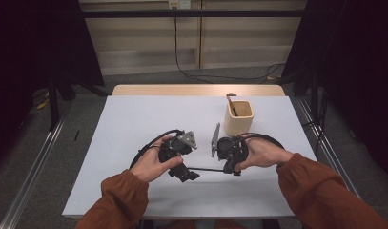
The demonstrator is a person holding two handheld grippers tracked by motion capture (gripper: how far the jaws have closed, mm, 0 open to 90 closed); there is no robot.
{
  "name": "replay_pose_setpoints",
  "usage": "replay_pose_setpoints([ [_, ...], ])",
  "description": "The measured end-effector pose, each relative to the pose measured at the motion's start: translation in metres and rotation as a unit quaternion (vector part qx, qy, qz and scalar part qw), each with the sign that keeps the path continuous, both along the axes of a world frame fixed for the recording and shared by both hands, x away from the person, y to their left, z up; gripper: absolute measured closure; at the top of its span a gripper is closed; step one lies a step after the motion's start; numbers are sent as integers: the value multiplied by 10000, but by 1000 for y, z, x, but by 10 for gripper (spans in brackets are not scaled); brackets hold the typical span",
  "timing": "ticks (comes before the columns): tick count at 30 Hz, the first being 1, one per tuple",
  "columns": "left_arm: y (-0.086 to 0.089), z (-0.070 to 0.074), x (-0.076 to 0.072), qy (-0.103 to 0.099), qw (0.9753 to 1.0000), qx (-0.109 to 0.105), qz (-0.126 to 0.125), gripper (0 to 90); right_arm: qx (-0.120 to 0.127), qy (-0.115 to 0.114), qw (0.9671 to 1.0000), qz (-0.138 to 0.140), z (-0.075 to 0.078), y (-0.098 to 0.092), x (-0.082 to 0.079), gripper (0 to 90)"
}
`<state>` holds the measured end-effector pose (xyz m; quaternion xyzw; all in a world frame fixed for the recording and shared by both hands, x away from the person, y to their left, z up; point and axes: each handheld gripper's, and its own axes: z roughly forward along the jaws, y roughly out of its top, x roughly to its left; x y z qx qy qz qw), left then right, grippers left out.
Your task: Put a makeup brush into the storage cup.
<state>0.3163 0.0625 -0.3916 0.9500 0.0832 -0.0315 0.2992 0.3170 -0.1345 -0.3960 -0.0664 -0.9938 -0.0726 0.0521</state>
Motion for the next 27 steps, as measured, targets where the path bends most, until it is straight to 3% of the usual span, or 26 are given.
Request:
replay_pose_setpoints([
  [5,-5,-3,-5,-173,9995,248,-25,75,-7,19,10000,81,0,2,-1,861],
  [10,-9,-7,-8,-135,9983,481,-299,135,19,6,9999,104,-1,4,-2,861],
  [12,-11,-9,-11,-201,9980,553,-224,164,23,2,9999,123,-2,4,-3,862],
  [17,-12,-8,-10,-71,9975,624,-330,348,11,-5,9999,150,-2,5,-4,862],
  [20,-11,-9,-9,-71,9975,659,-237,421,2,2,9999,144,-2,5,-4,861],
  [24,-10,-8,-7,151,9972,661,-303,521,29,-3,9999,151,-2,5,-5,861],
  [27,-12,-9,-6,111,9971,670,-332,573,15,34,9998,179,-3,6,-4,861],
])
